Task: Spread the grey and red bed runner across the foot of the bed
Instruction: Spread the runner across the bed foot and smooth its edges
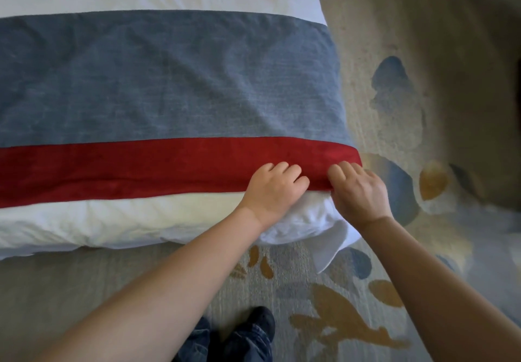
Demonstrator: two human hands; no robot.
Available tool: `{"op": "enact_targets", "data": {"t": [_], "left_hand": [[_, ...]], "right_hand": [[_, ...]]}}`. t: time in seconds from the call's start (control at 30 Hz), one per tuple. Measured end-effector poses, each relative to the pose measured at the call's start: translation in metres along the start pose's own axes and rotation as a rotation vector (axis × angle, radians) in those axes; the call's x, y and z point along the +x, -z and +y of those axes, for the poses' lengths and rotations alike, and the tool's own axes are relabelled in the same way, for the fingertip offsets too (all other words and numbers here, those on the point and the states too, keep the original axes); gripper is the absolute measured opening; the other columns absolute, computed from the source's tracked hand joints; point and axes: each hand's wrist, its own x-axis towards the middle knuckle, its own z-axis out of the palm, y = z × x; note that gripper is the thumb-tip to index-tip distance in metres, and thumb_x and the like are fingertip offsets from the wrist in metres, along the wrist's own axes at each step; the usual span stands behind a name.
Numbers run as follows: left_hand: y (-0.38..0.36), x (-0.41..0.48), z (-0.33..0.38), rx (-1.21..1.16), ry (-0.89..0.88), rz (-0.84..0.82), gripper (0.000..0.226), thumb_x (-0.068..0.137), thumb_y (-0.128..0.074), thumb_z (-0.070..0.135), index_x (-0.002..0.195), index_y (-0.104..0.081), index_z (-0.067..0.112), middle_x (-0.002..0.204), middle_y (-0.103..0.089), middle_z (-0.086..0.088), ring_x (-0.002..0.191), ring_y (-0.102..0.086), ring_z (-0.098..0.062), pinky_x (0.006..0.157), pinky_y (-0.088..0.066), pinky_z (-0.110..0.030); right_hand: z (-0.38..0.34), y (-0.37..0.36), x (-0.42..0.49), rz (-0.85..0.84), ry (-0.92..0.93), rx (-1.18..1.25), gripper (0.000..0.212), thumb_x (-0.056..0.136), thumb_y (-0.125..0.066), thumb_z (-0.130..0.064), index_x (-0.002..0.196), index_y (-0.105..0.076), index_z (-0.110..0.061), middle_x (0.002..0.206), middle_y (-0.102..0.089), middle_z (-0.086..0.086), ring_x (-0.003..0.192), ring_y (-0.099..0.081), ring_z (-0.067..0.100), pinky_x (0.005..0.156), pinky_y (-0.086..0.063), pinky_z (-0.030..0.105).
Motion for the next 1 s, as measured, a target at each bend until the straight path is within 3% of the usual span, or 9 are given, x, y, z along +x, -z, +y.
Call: {"op": "enact_targets", "data": {"t": [0.07,0.23,0.33,0.43,0.5,0.63,0.8,0.9,1.0], "left_hand": [[-0.003,0.007,0.007,-0.014,0.04,-0.06,0.019,0.069,-0.065,0.001,0.075,-0.066,0.02,0.064,-0.057,0.005,0.056,-0.053,-0.017,0.045,-0.042,-0.027],[-0.001,0.011,0.019,0.019,0.015,-0.119,0.028,0.044,-0.075,-0.002,0.047,-0.056,0.019,0.051,-0.05,0.005,0.046,-0.049,-0.013,0.036,-0.027,-0.02],[-0.007,0.011,0.02,-0.007,0.045,-0.094,0.021,0.057,-0.075,0.001,0.058,-0.064,0.019,0.059,-0.057,0.005,0.054,-0.054,-0.013,0.038,-0.036,-0.021],[-0.012,0.01,0.023,-0.107,0.128,-0.12,0.015,0.075,-0.068,0.003,0.08,-0.073,0.016,0.078,-0.069,0.002,0.071,-0.063,-0.018,0.045,-0.05,-0.03],[-0.011,0.007,0.025,-0.165,0.159,-0.149,0.012,0.075,-0.07,0.003,0.08,-0.074,0.013,0.077,-0.07,0.0,0.072,-0.064,-0.022,0.043,-0.051,-0.032],[-0.001,-0.006,0.009,-0.211,0.186,-0.105,0.012,0.073,-0.07,0.007,0.084,-0.073,0.013,0.076,-0.068,0.0,0.071,-0.063,-0.023,0.044,-0.05,-0.032],[0.011,-0.056,-0.05,-0.155,0.266,-0.115,0.043,0.067,-0.079,0.01,0.109,-0.07,0.009,0.112,-0.07,-0.005,0.101,-0.066,-0.024,0.073,-0.057,-0.032],[0.02,-0.092,-0.095,-0.124,0.342,-0.169,0.044,0.064,-0.083,0.011,0.106,-0.072,0.009,0.11,-0.07,-0.006,0.097,-0.068,-0.025,0.068,-0.059,-0.034],[0.031,-0.133,-0.135,-0.097,0.373,-0.161,0.034,0.063,-0.081,0.002,0.096,-0.075,0.007,0.098,-0.074,-0.007,0.084,-0.07,-0.026,0.058,-0.059,-0.033]], "right_hand": [[0.002,-0.002,-0.001,-0.013,-0.017,0.059,0.022,0.059,-0.068,0.006,0.073,-0.059,-0.009,0.063,-0.053,0.005,0.053,-0.052,0.026,0.042,-0.043,0.032],[0.012,-0.006,-0.014,-0.066,0.02,0.154,0.028,0.046,-0.078,0.011,0.059,-0.062,-0.009,0.054,-0.053,0.004,0.046,-0.053,0.024,0.031,-0.036,0.025],[0.014,-0.009,-0.015,-0.072,0.003,0.176,0.026,0.051,-0.076,0.012,0.066,-0.067,-0.007,0.059,-0.057,0.006,0.05,-0.056,0.026,0.033,-0.041,0.028],[0.018,-0.007,-0.018,-0.215,-0.085,0.209,0.038,0.071,-0.066,0.012,0.107,-0.069,-0.001,0.099,-0.07,0.016,0.083,-0.068,0.033,0.055,-0.056,0.038],[0.02,-0.007,-0.019,-0.403,-0.154,0.171,0.042,0.084,-0.051,0.001,0.123,-0.061,-0.01,0.122,-0.064,0.008,0.104,-0.063,0.028,0.073,-0.055,0.036],[-0.008,0.015,0.002,-0.369,-0.097,0.203,0.023,0.066,-0.06,-0.01,0.087,-0.07,-0.01,0.082,-0.067,0.006,0.076,-0.063,0.031,0.061,-0.05,0.036],[-0.085,0.025,0.038,-0.291,0.163,0.348,0.024,0.072,-0.064,-0.019,0.094,-0.07,-0.012,0.089,-0.067,0.003,0.081,-0.063,0.026,0.061,-0.05,0.035],[-0.14,0.023,0.067,-0.253,0.274,0.317,0.02,0.067,-0.074,-0.026,0.085,-0.071,-0.017,0.078,-0.065,-0.002,0.072,-0.062,0.02,0.052,-0.046,0.029],[-0.188,0.025,0.088,-0.278,0.273,0.198,0.018,0.055,-0.082,-0.027,0.069,-0.07,-0.025,0.067,-0.06,-0.009,0.063,-0.059,0.013,0.044,-0.04,0.022]]}}
